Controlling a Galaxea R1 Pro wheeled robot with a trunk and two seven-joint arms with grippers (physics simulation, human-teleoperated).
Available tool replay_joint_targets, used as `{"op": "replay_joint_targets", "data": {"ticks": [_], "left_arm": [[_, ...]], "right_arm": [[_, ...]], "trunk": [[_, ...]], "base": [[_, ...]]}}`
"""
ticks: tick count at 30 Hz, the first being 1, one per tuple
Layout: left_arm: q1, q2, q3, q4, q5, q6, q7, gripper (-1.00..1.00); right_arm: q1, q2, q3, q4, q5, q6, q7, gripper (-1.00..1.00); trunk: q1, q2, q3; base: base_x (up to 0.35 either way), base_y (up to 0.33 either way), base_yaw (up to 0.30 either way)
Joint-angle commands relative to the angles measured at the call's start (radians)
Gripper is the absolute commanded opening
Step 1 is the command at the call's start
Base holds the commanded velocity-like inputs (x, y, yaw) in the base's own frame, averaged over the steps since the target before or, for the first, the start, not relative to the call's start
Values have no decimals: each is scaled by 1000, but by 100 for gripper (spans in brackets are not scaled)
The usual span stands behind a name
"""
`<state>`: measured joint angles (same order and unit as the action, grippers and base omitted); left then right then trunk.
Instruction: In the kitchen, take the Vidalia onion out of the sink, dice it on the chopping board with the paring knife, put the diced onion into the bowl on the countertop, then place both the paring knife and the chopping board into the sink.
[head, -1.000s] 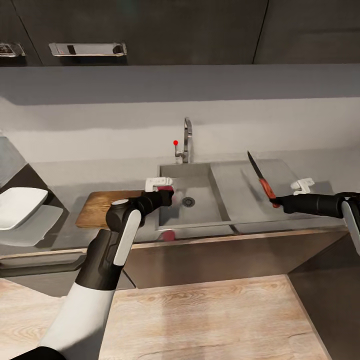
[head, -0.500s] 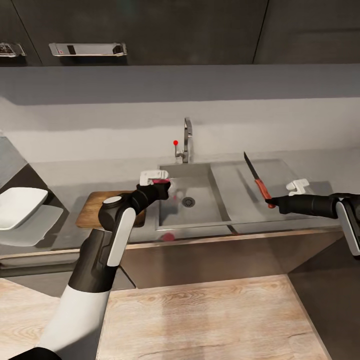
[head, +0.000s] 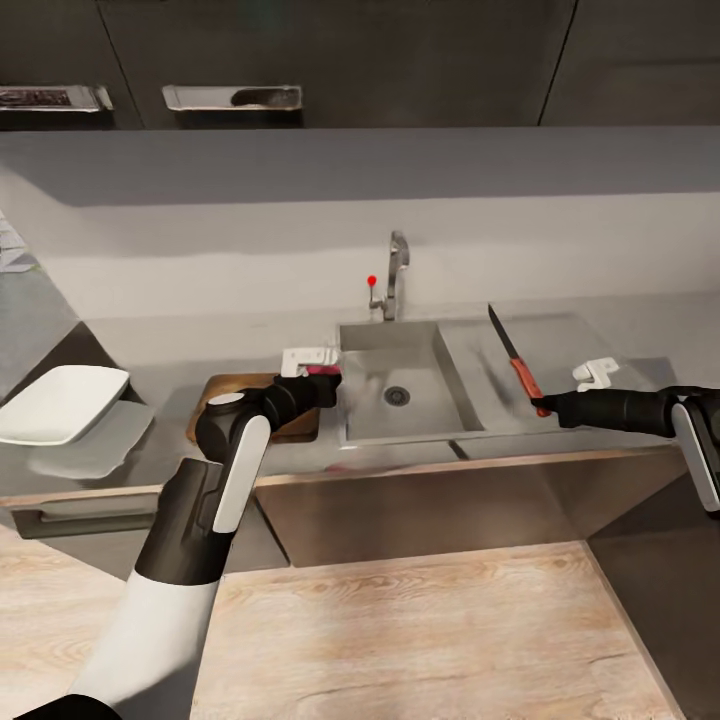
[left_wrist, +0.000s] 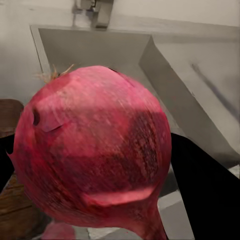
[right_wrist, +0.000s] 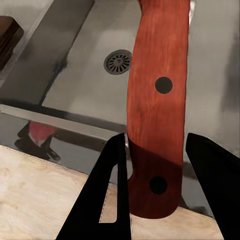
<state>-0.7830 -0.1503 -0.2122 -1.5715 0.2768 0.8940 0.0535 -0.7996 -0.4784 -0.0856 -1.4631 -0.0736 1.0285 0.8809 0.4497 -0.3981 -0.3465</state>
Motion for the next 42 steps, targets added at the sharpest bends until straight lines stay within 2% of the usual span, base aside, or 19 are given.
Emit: {"op": "replay_joint_targets", "data": {"ticks": [1, 13, 19, 21, 24, 27, 42], "left_arm": [[-1, 0, 0, -1, 7, 5, 6, -100], [-1, 0, -1, 7, 7, 5, 6, -100], [-1, -1, -1, 11, 8, 5, 5, -100], [1, -1, -1, 12, 8, 5, 5, -100], [3, -4, -2, 13, 8, 5, 5, -100], [4, -6, -2, 12, 8, 5, 5, -100], [4, -6, -3, 13, 10, 5, 5, -100]], "right_arm": [[-1, 0, 0, 0, -8, 8, -2, -100], [-1, 0, 1, 0, -8, 9, -2, -100], [-1, 1, 3, 0, -8, 7, -1, -100], [-1, 4, 4, 0, -9, 7, -1, -100], [-1, 32, 4, 0, -8, 8, -1, -100], [-1, 43, 4, 0, -8, 8, -2, -100], [-1, 47, 4, 0, -8, 9, -3, -100]], "trunk": [[0, -2, -2], [0, -2, -2], [0, -2, -2], [0, -2, -2], [0, -2, -2], [0, -2, -2], [0, -2, -2]], "base": [[-149, 282, 0], [-36, 79, 0], [161, 157, 0], [229, 67, 0], [148, 28, 0], [34, 6, 0], [69, 37, 0]]}}
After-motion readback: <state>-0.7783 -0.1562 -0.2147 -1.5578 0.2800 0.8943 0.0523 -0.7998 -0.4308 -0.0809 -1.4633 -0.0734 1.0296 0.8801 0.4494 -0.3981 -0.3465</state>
